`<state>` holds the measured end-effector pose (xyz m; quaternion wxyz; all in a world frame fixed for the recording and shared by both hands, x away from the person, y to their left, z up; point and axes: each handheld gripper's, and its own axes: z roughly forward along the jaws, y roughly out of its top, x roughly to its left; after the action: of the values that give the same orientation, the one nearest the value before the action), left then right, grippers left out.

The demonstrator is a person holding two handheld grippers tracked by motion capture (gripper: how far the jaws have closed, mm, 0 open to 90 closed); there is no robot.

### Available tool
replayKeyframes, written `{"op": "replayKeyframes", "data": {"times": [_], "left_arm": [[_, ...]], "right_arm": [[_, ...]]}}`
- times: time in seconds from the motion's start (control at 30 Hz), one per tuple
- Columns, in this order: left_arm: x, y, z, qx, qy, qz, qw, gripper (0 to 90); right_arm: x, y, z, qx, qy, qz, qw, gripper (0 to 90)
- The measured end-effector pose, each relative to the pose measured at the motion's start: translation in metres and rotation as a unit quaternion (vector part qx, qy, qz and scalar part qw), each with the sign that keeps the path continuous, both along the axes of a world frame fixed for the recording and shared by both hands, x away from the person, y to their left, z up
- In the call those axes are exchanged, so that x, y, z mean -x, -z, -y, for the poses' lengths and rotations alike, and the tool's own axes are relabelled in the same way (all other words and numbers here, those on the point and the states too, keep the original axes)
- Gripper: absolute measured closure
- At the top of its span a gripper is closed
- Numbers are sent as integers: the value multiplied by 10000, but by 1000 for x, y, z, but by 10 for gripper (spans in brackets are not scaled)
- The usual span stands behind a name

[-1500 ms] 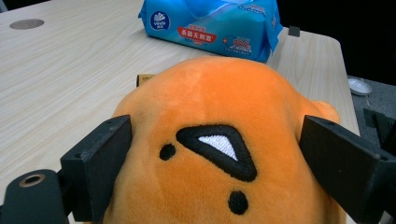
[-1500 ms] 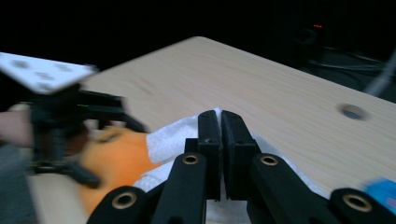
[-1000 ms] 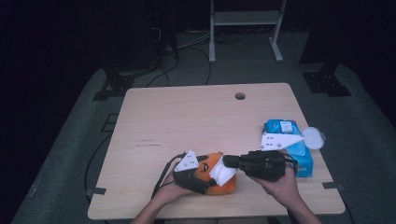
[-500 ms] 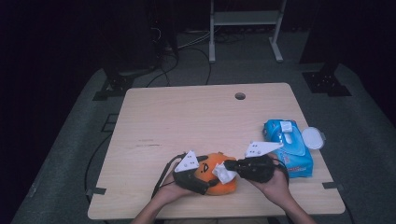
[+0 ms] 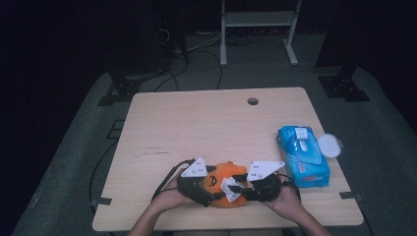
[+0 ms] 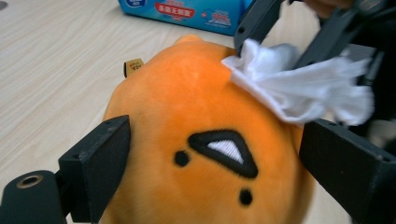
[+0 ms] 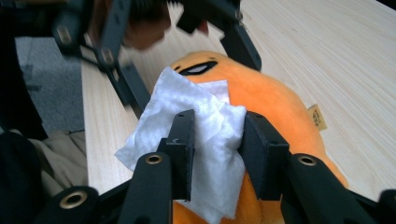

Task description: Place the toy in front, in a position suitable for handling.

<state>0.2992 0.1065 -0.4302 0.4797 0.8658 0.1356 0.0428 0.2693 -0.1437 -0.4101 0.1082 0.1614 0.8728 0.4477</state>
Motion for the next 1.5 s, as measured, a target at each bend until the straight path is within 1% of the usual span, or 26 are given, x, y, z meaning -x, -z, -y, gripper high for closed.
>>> {"op": "replayKeyframes", "data": {"times": [0.07,0.1,0.13,0.17,0.23,0.27,0.33,0.37,0.4,0.53,0.63,0.67,0.7,0.73,0.77,0.8,0.83,0.93,0.97,1.0,1.07,1.27,1.37,1.4,1.43,1.5], "left_arm": [[-1,-5,-8,-32,41,-69,10000,98],[-1,-5,-8,-32,41,-69,10000,99],[-2,-6,-14,-92,79,-115,9999,105],[-2,-4,-17,-177,65,-106,9998,129],[-2,3,-15,-352,-11,-34,9994,163],[-3,5,-13,-391,-29,-30,9992,175],[-3,6,-9,-414,-70,-4,9991,175],[-3,6,-9,-414,-70,-4,9991,178],[-3,7,-8,-415,-92,12,9991,179],[-3,10,-7,-400,-178,-7,9990,179],[-1,10,-3,-469,-183,56,9987,178],[-1,10,-3,-469,-183,56,9987,178],[-1,10,-3,-483,-183,65,9986,178],[-1,10,-3,-469,-184,63,9987,178],[-1,10,-3,-469,-184,63,9987,178],[-1,9,-3,-470,-180,62,9987,178],[-1,9,-4,-462,-162,57,9988,178],[-2,10,-5,-423,-144,53,9990,179],[-3,11,-6,-404,-128,57,9991,179],[-3,12,-7,-310,-144,2,9994,180],[-4,12,-8,-275,-144,-24,9995,180],[-7,15,-10,-129,-127,-122,9998,180],[-8,15,-12,-126,-123,-141,9997,180],[-8,15,-12,-128,-118,-130,9998,180],[-8,15,-12,-128,-118,-130,9998,180],[-8,15,-11,-152,-125,-117,9997,180]], "right_arm": [[2,2,-2,122,6,140,9998,640],[2,2,-2,122,6,140,9998,640],[3,3,-4,171,58,249,9995,640],[4,3,-4,172,82,267,9995,638],[5,3,-5,163,137,350,9992,624],[7,4,-7,135,191,385,9990,610],[11,5,-13,255,260,604,9975,610],[11,5,-13,255,260,604,9975,610],[14,6,-17,381,333,777,9957,611],[16,8,-21,426,450,886,9941,627],[23,10,-28,661,511,1159,9897,649],[24,10,-30,710,530,1220,9886,659],[24,10,-30,710,530,1220,9886,659],[26,10,-31,774,515,1293,9872,693],[26,10,-31,774,515,1293,9872,693],[26,9,-32,803,519,1242,9876,740],[25,8,-32,791,525,1162,9887,756],[21,5,-27,721,532,928,9916,776],[21,5,-27,721,532,928,9916,776],[18,1,-20,538,535,668,9949,783],[17,-2,-13,431,561,525,9961,786],[17,-3,-1,432,683,450,9957,788],[15,-4,3,391,734,402,9957,788],[10,-3,6,248,780,218,9964,787],[10,-3,6,248,780,218,9964,787],[7,-1,8,149,771,100,9969,787]]}}
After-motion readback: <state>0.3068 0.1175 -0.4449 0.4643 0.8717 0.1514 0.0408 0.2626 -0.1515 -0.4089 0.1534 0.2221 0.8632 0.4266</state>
